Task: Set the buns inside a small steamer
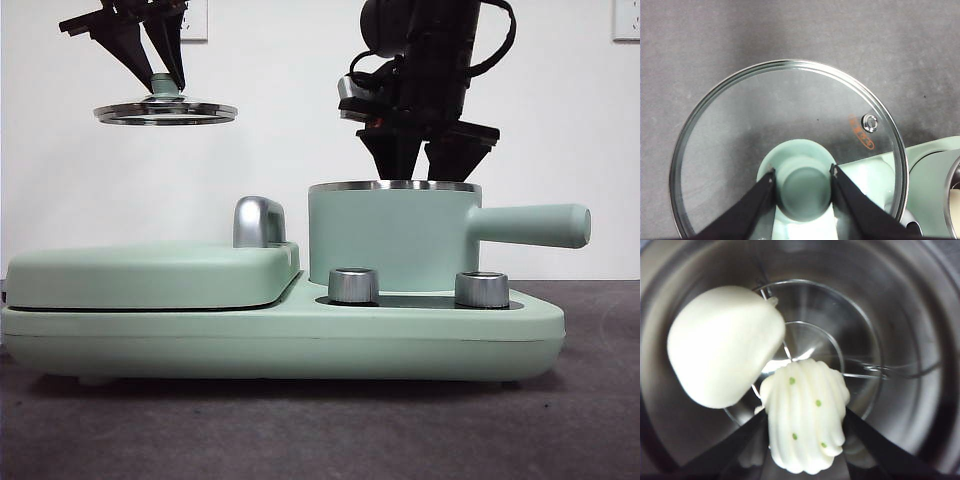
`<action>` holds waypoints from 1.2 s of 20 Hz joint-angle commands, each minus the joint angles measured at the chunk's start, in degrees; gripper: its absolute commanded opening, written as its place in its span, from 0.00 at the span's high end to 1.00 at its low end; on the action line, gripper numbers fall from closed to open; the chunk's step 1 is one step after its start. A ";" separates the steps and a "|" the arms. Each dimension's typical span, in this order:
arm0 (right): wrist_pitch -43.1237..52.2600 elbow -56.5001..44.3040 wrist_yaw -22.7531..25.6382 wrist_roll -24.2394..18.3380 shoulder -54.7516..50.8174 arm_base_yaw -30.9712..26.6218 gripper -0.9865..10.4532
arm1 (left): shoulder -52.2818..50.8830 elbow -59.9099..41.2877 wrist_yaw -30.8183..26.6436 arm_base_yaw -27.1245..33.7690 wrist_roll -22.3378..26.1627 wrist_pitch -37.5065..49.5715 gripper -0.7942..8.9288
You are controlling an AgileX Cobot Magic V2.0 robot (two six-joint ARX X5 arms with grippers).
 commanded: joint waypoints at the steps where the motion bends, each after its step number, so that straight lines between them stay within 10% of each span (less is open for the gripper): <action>1: 0.22 1.25 -0.35 -0.83 1.44 0.26 0.72 | 0.50 2.49 0.52 -0.24 -0.46 1.31 0.90; 14: -11.98 9.94 2.45 -1.27 -3.39 -0.09 0.58 | 0.50 2.45 1.73 -0.68 -1.33 1.20 0.90; 24: -12.35 -14.10 4.50 -0.57 -38.93 -0.07 0.47 | 0.50 2.45 1.81 -2.78 -2.47 -0.13 0.90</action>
